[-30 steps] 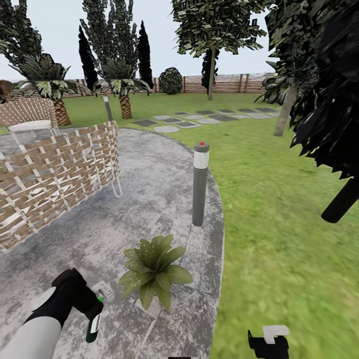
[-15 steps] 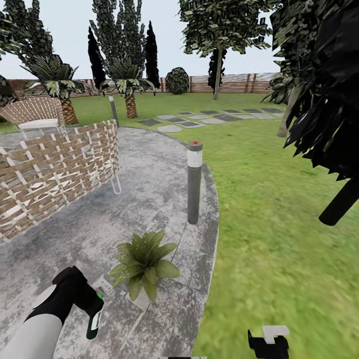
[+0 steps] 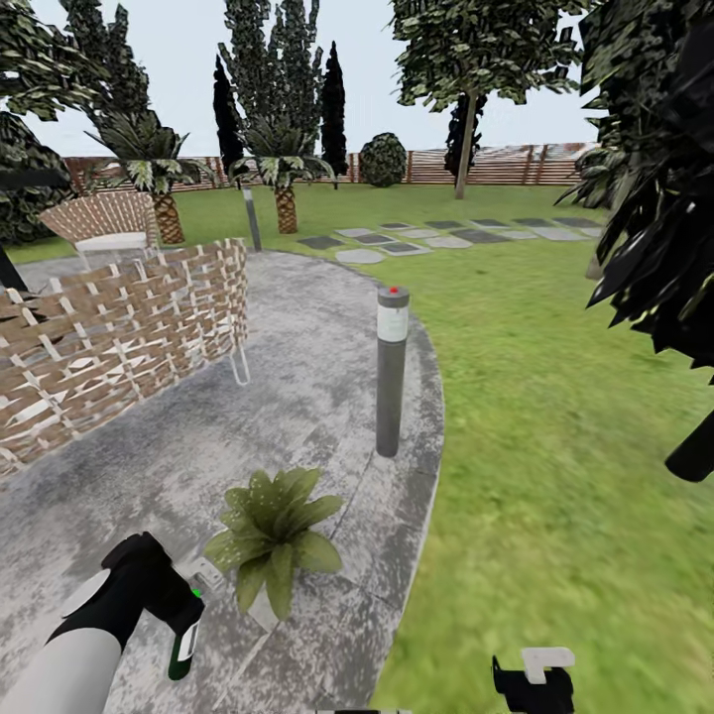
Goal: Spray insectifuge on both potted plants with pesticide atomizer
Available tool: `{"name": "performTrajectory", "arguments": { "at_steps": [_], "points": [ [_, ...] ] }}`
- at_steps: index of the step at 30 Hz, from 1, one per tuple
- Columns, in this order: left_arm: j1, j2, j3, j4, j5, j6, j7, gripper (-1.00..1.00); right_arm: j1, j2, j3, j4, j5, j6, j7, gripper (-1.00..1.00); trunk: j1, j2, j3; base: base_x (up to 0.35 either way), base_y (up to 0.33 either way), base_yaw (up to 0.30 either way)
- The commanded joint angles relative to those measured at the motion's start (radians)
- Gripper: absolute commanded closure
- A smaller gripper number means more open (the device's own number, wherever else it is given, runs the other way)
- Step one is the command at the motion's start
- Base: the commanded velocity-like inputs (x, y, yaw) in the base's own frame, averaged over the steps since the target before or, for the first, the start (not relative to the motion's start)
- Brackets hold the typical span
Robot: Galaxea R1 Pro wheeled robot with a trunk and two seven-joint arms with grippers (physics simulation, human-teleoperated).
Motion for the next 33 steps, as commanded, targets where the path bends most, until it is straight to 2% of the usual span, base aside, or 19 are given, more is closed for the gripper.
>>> {"name": "performTrajectory", "arguments": {
  "at_steps": [1, 9, 15, 20, 33],
  "points": [
    [-0.001, -0.001, 0.003, -0.001, -0.006, 0.009, -0.007, 1.00, -0.001, 0.000, -0.006, 0.002, 0.011, -0.004, -0.004, -1.00, 0.000, 0.000, -0.001, -0.142, -0.243, 0.229],
    [-0.001, 0.004, 0.006, -0.001, -0.006, 0.009, -0.007, 1.00, -0.001, 0.000, -0.006, 0.002, 0.011, -0.003, -0.004, -1.00, 0.000, 0.000, -0.001, -0.051, -0.057, 0.259],
    [-0.001, 0.009, 0.005, -0.001, -0.006, 0.010, -0.007, 1.00, -0.001, 0.000, -0.006, 0.002, 0.011, -0.003, -0.004, -1.00, 0.000, 0.000, -0.001, 0.000, -0.020, 0.026],
    [-0.001, 0.007, 0.007, -0.001, -0.006, 0.010, -0.007, 1.00, -0.001, 0.000, -0.006, 0.002, 0.011, -0.003, -0.004, -1.00, 0.000, 0.000, -0.001, 0.040, -0.238, 0.056],
    [-0.001, 0.003, 0.007, -0.001, -0.006, 0.012, -0.007, 1.00, -0.001, 0.000, -0.006, 0.002, 0.011, -0.003, -0.004, -1.00, 0.000, 0.000, -0.001, 0.037, -0.272, 0.258]
  ]
}}
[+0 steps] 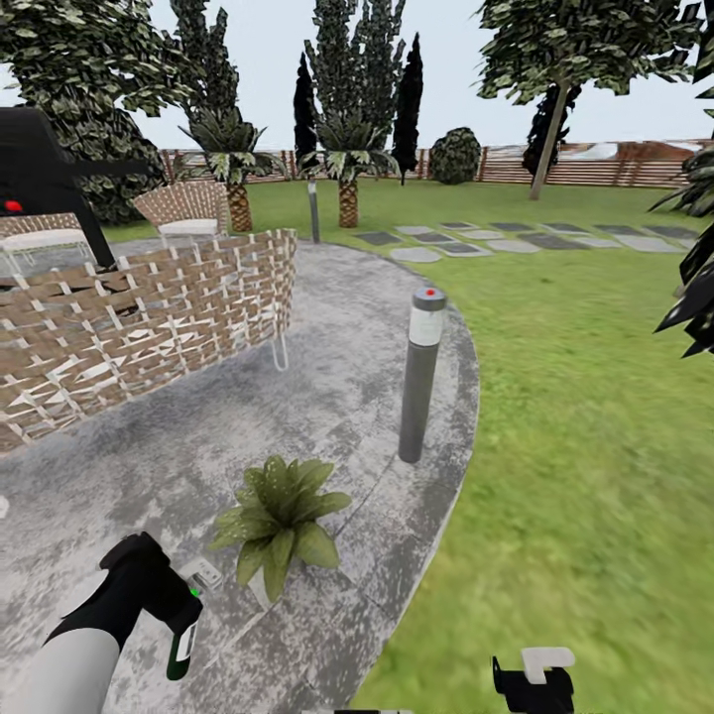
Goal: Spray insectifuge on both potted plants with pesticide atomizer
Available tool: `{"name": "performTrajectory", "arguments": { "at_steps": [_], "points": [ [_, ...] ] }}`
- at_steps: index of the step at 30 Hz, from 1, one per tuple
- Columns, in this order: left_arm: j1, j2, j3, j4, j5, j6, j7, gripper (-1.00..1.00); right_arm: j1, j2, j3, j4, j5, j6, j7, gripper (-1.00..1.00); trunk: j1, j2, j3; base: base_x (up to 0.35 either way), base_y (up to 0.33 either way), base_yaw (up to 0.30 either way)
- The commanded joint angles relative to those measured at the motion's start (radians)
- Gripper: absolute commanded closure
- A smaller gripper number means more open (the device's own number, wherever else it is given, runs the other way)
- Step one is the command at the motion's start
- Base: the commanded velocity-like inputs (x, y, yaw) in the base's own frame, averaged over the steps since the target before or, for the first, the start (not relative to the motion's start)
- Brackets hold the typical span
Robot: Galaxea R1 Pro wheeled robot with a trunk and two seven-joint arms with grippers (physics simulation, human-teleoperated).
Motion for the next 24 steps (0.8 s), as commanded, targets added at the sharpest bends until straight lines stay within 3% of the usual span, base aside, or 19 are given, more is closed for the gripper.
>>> {"name": "performTrajectory", "arguments": {
  "at_steps": [1, 11, 17, 20, 24],
  "points": [
    [-0.002, -0.003, 0.003, -0.001, -0.006, 0.009, -0.008, 1.00, -0.001, -0.001, -0.006, 0.002, 0.011, -0.004, -0.004, -1.00, 0.000, 0.000, -0.001, -0.084, -0.273, 0.023],
    [-0.013, -0.007, 0.003, -0.001, -0.006, 0.038, -0.015, 1.00, -0.001, -0.003, -0.004, 0.002, 0.011, -0.004, -0.003, -1.00, 0.000, 0.000, -0.001, -0.041, -0.262, 0.002],
    [-0.015, 0.000, 0.003, -0.002, -0.006, 0.040, -0.014, 1.00, -0.001, -0.002, -0.004, 0.002, 0.011, -0.004, -0.004, -1.00, 0.000, 0.000, -0.001, -0.174, -0.035, 0.089],
    [-0.019, -0.016, 0.003, -0.002, -0.002, 0.073, -0.016, 1.00, -0.001, -0.002, -0.004, 0.002, 0.011, -0.004, -0.004, -1.00, 0.000, 0.000, -0.001, -0.001, 0.000, 0.117],
    [-0.119, -0.032, 0.001, 0.000, -0.001, 0.099, -0.040, 1.00, -0.001, -0.002, -0.004, 0.002, 0.011, -0.004, -0.004, -1.00, 0.000, 0.000, -0.001, 0.000, 0.000, 0.014]
  ]
}}
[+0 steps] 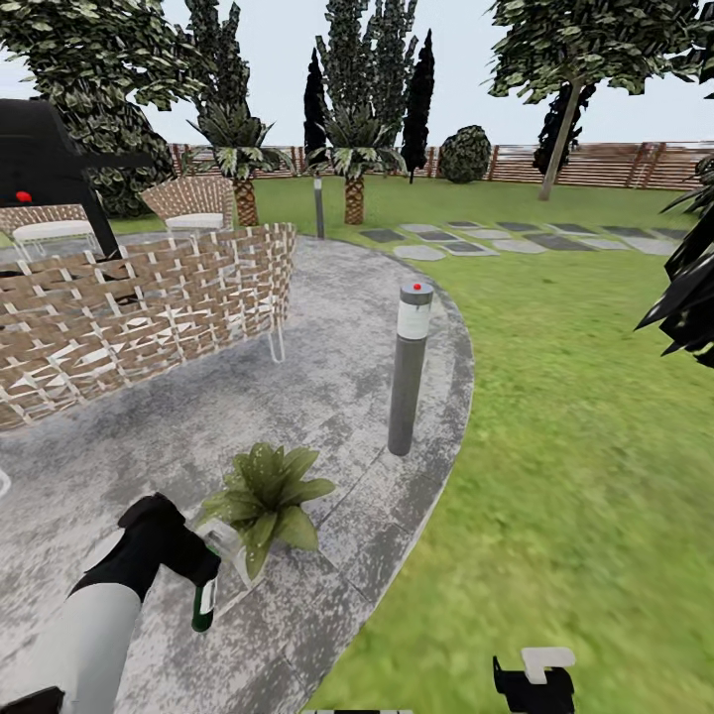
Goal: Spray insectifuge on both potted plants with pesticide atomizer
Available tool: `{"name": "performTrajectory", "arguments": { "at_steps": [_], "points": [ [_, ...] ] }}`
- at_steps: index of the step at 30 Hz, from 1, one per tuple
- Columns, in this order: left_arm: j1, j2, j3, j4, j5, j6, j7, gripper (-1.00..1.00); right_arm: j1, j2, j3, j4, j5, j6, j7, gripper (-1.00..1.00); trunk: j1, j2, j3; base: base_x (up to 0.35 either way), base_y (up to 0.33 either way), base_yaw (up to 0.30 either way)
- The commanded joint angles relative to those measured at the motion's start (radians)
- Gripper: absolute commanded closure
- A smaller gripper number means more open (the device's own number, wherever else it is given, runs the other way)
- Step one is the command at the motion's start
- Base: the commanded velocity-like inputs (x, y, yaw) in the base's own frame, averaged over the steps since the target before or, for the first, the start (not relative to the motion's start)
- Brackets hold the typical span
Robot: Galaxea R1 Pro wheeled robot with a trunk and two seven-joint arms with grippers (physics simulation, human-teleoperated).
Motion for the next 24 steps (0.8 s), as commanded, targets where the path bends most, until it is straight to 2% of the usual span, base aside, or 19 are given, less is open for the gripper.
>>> {"name": "performTrajectory", "arguments": {
  "at_steps": [1, 2, 4, 5, 9, 15, 20, 24],
  "points": [
    [-0.035, -0.002, -0.039, 0.002, -0.016, 0.011, -0.049, 1.00, -0.001, 0.000, -0.006, 0.002, 0.011, -0.004, -0.004, -1.00, 0.000, 0.000, -0.001, 0.000, 0.000, 0.001],
    [-0.056, -0.002, -0.103, 0.005, -0.031, 0.019, -0.090, 1.00, -0.001, 0.000, -0.006, 0.002, 0.011, -0.004, -0.004, -1.00, 0.000, 0.000, -0.001, 0.000, 0.000, 0.000],
    [-0.086, -0.002, -0.205, 0.003, -0.051, 0.066, -0.176, 1.00, -0.001, 0.000, -0.006, 0.002, 0.011, -0.004, -0.004, -1.00, 0.000, 0.000, -0.001, 0.000, 0.000, 0.000],
    [-0.097, -0.001, -0.223, 0.001, -0.055, 0.081, -0.205, 1.00, -0.001, 0.000, -0.006, 0.002, 0.011, -0.004, -0.004, -1.00, 0.000, 0.000, -0.001, 0.000, 0.000, 0.000],
    [-0.115, 0.009, -0.242, -0.001, -0.058, 0.096, -0.237, 1.00, -0.001, 0.000, -0.006, 0.002, 0.011, -0.004, -0.004, -1.00, 0.000, 0.000, -0.001, 0.000, 0.000, 0.000],
    [-0.113, 0.032, -0.236, -0.001, -0.058, 0.097, -0.240, 1.00, -0.001, 0.000, -0.006, 0.002, 0.011, -0.004, -0.004, -1.00, 0.000, 0.000, -0.001, 0.000, 0.000, 0.069],
    [-0.117, 0.032, -0.230, -0.005, -0.057, 0.099, -0.240, 1.00, -0.001, 0.000, -0.006, 0.002, 0.011, -0.004, -0.004, -1.00, 0.000, 0.000, -0.001, 0.004, -0.010, 0.260],
    [-0.130, 0.027, -0.232, -0.026, -0.058, 0.099, -0.241, 1.00, -0.001, 0.000, -0.006, 0.002, 0.011, -0.004, -0.004, -1.00, 0.000, 0.000, -0.001, 0.168, -0.151, 0.080]
  ]
}}
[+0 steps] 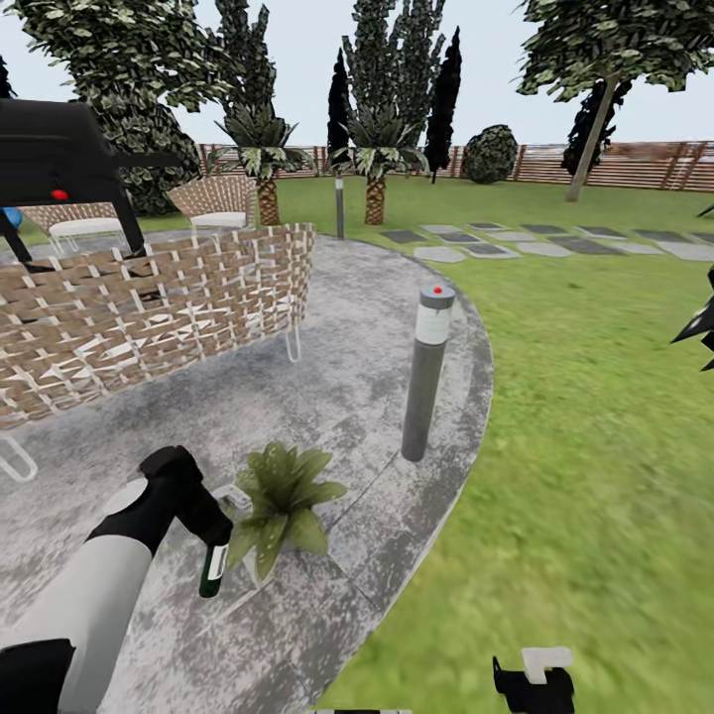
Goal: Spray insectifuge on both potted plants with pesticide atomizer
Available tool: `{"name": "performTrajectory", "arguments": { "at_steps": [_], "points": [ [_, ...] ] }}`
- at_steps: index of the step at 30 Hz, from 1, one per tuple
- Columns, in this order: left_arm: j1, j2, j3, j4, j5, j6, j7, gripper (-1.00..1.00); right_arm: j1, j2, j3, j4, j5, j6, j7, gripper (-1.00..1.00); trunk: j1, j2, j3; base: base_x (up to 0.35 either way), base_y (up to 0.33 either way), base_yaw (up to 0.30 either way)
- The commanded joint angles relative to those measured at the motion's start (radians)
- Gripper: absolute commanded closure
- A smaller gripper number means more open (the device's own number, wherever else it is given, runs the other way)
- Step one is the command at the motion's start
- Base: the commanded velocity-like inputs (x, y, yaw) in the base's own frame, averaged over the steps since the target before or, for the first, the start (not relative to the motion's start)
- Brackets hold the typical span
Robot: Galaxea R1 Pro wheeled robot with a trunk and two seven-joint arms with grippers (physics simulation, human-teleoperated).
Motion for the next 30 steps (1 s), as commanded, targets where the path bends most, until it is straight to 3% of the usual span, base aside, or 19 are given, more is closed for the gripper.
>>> {"name": "performTrajectory", "arguments": {
  "at_steps": [1, 5, 7, 8, 11, 18, 29, 30],
  "points": [
    [-0.002, -0.001, 0.002, -0.002, -0.009, 0.010, -0.010, 1.00, -0.001, 0.000, -0.006, 0.002, 0.011, -0.004, -0.004, -1.00, 0.000, 0.000, -0.001, 0.228, -0.187, 0.012],
    [-0.020, -0.003, -0.007, -0.004, -0.018, 0.008, -0.053, 1.00, -0.001, 0.000, -0.006, 0.002, 0.011, -0.004, -0.004, -1.00, 0.000, 0.000, -0.001, 0.163, -0.055, 0.002],
    [-0.063, -0.002, -0.013, -0.004, -0.083, 0.007, -0.126, 1.00, -0.001, 0.000, -0.006, 0.002, 0.011, -0.004, -0.004, -1.00, 0.000, 0.000, -0.001, 0.065, -0.004, 0.000],
    [-0.080, -0.005, -0.013, -0.004, -0.139, 0.007, -0.143, 1.00, -0.001, -0.001, -0.006, 0.002, 0.011, -0.004, -0.004, -1.00, 0.000, 0.000, -0.001, 0.018, -0.001, 0.000],
    [-0.085, -0.022, -0.017, -0.012, -0.154, -0.004, -0.143, 1.00, -0.001, 0.016, -0.007, 0.019, 0.017, -0.004, -0.007, -1.00, 0.000, 0.000, -0.001, 0.000, 0.000, 0.000],
    [-0.109, 0.014, -0.021, -0.017, -0.152, -0.005, -0.143, 1.00, -0.001, 0.009, -0.006, 0.011, 0.007, -0.004, -0.007, -1.00, 0.000, 0.000, -0.001, 0.000, 0.000, 0.000],
    [-0.130, 0.005, -0.076, -0.018, -0.148, -0.005, -0.143, 1.00, -0.001, 0.009, -0.006, 0.011, 0.007, -0.004, -0.004, -1.00, 0.000, 0.000, -0.001, 0.000, 0.000, 0.000],
    [-0.142, 0.006, -0.105, -0.018, -0.147, -0.005, -0.143, 1.00, -0.001, 0.009, -0.006, 0.011, 0.007, -0.004, -0.004, -1.00, 0.000, 0.000, -0.001, 0.000, 0.000, 0.000]
  ]
}}
